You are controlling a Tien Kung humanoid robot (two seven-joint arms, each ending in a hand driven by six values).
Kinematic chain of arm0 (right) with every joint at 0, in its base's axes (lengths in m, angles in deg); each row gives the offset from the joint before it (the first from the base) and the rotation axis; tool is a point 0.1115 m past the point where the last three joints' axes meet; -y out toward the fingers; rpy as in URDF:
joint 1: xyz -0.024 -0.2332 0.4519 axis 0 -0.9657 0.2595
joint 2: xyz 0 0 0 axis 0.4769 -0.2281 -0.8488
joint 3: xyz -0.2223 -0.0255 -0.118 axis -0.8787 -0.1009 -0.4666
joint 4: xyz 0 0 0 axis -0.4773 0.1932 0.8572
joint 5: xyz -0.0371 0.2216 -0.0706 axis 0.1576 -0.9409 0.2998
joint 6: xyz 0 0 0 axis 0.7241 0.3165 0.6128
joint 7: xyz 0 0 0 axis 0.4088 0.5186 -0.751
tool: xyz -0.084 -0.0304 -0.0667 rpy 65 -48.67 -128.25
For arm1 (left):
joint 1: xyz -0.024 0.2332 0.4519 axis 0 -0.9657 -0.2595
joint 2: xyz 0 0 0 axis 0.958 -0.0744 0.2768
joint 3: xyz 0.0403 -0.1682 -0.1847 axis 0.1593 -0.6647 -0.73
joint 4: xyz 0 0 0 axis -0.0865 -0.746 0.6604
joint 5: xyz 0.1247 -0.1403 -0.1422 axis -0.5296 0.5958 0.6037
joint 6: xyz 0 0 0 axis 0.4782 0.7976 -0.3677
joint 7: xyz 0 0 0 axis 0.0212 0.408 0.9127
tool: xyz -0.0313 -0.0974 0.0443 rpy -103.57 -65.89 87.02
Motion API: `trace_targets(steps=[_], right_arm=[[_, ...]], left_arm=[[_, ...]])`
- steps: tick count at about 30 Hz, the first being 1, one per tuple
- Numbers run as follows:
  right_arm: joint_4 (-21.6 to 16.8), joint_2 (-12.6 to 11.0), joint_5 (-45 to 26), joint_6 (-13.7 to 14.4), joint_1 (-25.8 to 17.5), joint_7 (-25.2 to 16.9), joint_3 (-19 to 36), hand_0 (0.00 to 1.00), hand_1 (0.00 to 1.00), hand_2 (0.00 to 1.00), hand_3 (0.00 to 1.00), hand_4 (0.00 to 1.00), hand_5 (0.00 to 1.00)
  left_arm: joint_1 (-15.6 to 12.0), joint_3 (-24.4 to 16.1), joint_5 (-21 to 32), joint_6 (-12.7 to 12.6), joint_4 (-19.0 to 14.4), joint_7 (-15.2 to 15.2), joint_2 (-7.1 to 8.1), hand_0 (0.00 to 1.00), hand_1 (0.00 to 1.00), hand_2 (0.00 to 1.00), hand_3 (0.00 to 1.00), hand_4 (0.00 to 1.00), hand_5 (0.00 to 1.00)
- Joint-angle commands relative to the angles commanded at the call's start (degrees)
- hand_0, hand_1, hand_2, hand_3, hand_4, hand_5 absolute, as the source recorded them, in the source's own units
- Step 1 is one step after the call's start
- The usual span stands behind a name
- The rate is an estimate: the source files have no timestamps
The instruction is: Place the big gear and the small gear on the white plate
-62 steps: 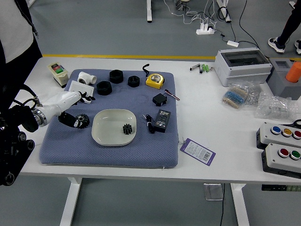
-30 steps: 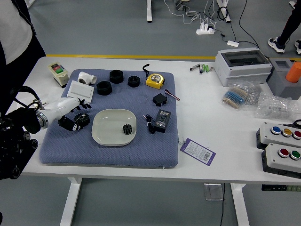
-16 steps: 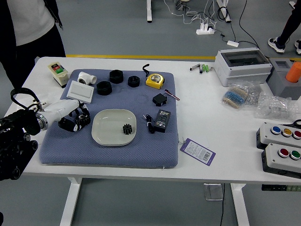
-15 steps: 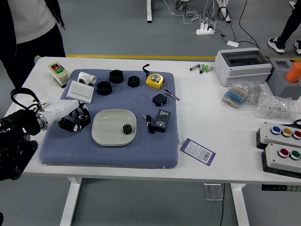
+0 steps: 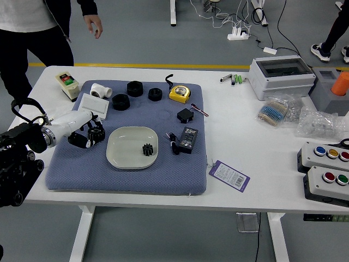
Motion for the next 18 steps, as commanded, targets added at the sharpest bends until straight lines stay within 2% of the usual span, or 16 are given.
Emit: trace_targets(steps=[2, 6, 9, 18], right_arm=[[0.0, 0.0, 0.0, 0.0, 0.0, 0.0, 0.0, 0.711, 0.715, 0.750, 0.566, 0.797, 0.659], [0.0, 0.1, -0.1, 0.0, -0.1, -0.1, -0.1, 0.711, 0.715, 0.750, 0.566, 0.796, 0.659], [0.0, 0.1, -0.1, -0.1, -0.1, -0.1, -0.2, 0.711, 0.715, 0.750, 0.566, 0.796, 0.659], [0.0, 0.0, 0.0, -0.1, -0.1, -0.1, -0.1, 0.711, 0.714, 0.750, 0.566, 0.796, 0.658]], left_arm=[[0.0, 0.0, 0.0, 0.0, -0.2, 0.1, 0.04, 0.429, 0.484, 0.512, 0.516, 0.255, 0.002], [-0.3, -0.6, 0.0, 0.3, -3.4, 0.6, 0.44, 0.430, 0.484, 0.514, 0.519, 0.254, 0.002], [-0.1, -0.4, 0.0, 0.2, -4.1, 0.7, 0.47, 0.430, 0.484, 0.514, 0.519, 0.254, 0.002], [-0.3, -0.1, 0.0, 0.3, -2.1, 0.8, 0.24, 0.426, 0.483, 0.515, 0.519, 0.244, 0.002]])
